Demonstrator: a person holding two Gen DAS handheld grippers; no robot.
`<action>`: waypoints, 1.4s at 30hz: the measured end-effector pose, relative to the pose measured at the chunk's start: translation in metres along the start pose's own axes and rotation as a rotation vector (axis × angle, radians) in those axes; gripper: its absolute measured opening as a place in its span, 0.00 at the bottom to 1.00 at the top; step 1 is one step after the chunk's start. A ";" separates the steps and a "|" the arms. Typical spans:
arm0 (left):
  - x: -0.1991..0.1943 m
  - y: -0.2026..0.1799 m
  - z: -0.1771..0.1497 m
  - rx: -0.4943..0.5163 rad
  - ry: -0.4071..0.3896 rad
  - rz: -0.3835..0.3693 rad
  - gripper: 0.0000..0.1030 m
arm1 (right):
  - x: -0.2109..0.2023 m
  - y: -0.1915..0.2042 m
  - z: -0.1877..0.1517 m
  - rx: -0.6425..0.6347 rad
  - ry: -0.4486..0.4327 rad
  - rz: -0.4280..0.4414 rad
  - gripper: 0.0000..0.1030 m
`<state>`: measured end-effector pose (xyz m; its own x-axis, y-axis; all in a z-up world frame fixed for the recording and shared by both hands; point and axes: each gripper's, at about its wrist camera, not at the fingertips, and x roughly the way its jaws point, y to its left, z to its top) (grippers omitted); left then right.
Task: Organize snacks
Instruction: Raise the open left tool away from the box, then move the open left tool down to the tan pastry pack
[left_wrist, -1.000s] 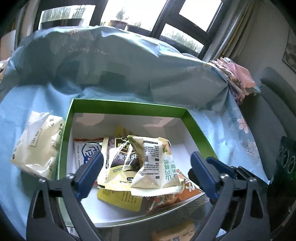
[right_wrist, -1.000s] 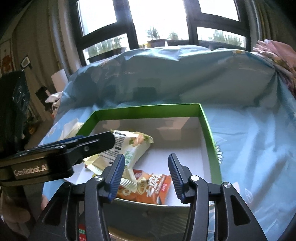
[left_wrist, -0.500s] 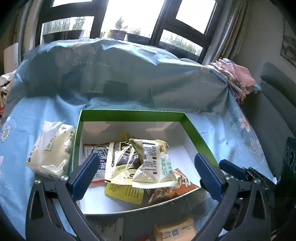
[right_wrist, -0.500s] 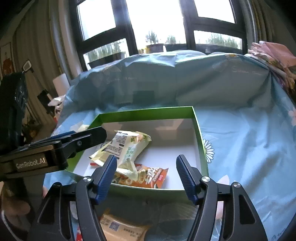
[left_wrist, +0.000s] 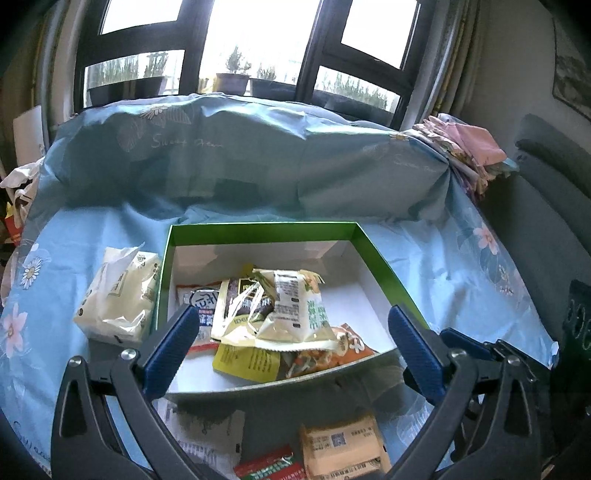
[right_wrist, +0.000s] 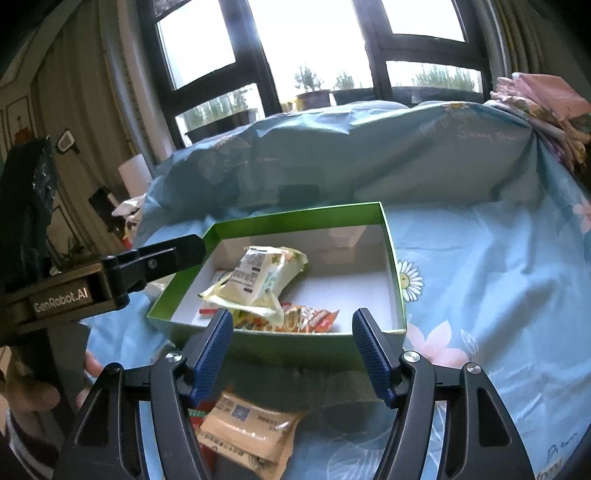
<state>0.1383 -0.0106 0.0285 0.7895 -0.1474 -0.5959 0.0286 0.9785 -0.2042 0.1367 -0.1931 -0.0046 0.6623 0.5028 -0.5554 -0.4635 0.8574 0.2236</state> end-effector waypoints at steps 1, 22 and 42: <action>-0.001 -0.001 -0.001 0.004 0.001 0.005 1.00 | -0.001 0.000 -0.001 0.000 0.001 0.003 0.66; -0.017 -0.009 -0.040 0.020 0.053 0.040 1.00 | -0.015 0.002 -0.029 -0.010 0.035 0.030 0.66; -0.006 0.002 -0.065 -0.130 0.254 -0.269 1.00 | -0.010 0.001 -0.059 -0.027 0.127 0.073 0.66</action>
<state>0.0936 -0.0174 -0.0184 0.5869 -0.4432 -0.6776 0.1231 0.8760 -0.4664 0.0954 -0.2035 -0.0459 0.5469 0.5448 -0.6357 -0.5247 0.8147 0.2468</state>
